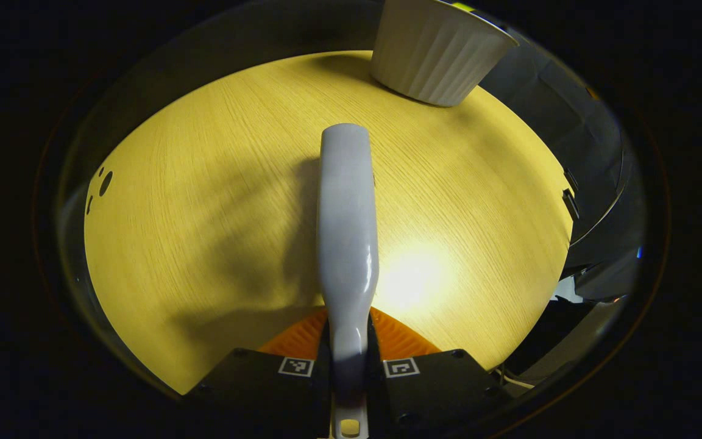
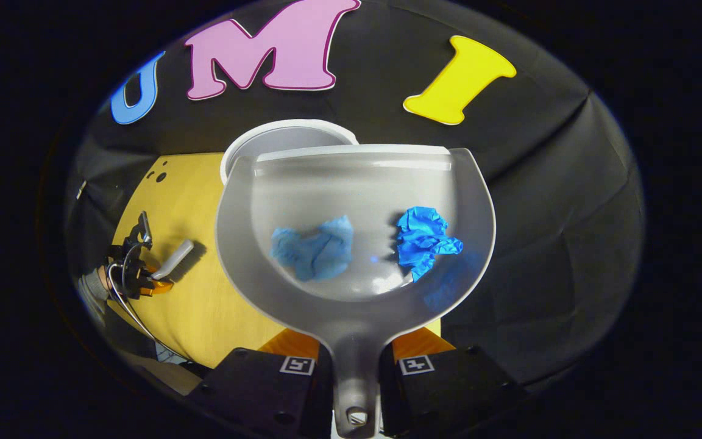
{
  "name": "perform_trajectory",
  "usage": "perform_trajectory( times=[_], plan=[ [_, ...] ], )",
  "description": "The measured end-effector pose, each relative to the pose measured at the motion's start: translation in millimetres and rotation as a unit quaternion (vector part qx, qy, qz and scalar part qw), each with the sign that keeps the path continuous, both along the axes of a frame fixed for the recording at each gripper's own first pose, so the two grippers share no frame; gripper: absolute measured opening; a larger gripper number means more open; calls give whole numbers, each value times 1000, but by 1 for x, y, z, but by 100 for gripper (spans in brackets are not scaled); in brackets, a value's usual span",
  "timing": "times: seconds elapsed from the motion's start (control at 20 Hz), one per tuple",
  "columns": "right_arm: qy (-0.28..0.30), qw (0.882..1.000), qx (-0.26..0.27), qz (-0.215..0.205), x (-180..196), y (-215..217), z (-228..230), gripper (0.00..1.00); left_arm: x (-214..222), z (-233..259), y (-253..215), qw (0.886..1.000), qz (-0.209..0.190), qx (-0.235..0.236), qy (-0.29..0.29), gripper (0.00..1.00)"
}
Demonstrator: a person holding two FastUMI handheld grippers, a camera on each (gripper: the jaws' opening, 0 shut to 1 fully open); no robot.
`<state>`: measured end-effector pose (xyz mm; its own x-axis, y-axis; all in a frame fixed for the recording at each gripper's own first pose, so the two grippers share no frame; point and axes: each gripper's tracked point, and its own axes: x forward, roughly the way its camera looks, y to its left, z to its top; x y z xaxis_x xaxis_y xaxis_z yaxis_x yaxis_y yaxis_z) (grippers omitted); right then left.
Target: Pick up the small broom and dustpan from the desktop, sweep the trash into the dustpan with the broom, and then empty the trash into the garbage bin.
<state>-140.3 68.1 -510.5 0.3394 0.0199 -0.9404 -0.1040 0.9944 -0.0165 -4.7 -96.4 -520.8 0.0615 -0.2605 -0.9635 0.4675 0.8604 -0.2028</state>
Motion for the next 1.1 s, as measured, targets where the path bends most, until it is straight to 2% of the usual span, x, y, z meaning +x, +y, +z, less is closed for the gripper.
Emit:
perform_trajectory(
  times=[0.2, 0.45, 0.5, 0.55, 0.8, 1.1],
  plan=[
    [11, 997, -70, 41, -3, -11, -8, 35, 1, 2, -2, 1000, -1, -1, -2, 27],
    [21, 980, -158, 123, 9, -32, 9, 35, 2, 4, -2, 1000, -4, -2, -3, 27],
    [22, 976, -169, 134, 13, -31, 14, 35, 2, 4, -2, 1000, -5, -1, -4, 31],
    [24, 973, -177, 143, 14, -30, 18, 35, 3, 4, -3, 1000, -7, -1, -4, 27],
    [46, 953, -220, 205, 22, -33, 21, 35, 4, 6, -4, 1000, -10, 1, -4, 28],
    [54, 936, -245, 248, 42, -24, 22, 34, 5, 8, -5, 1000, -9, 4, -2, 28]
  ],
)
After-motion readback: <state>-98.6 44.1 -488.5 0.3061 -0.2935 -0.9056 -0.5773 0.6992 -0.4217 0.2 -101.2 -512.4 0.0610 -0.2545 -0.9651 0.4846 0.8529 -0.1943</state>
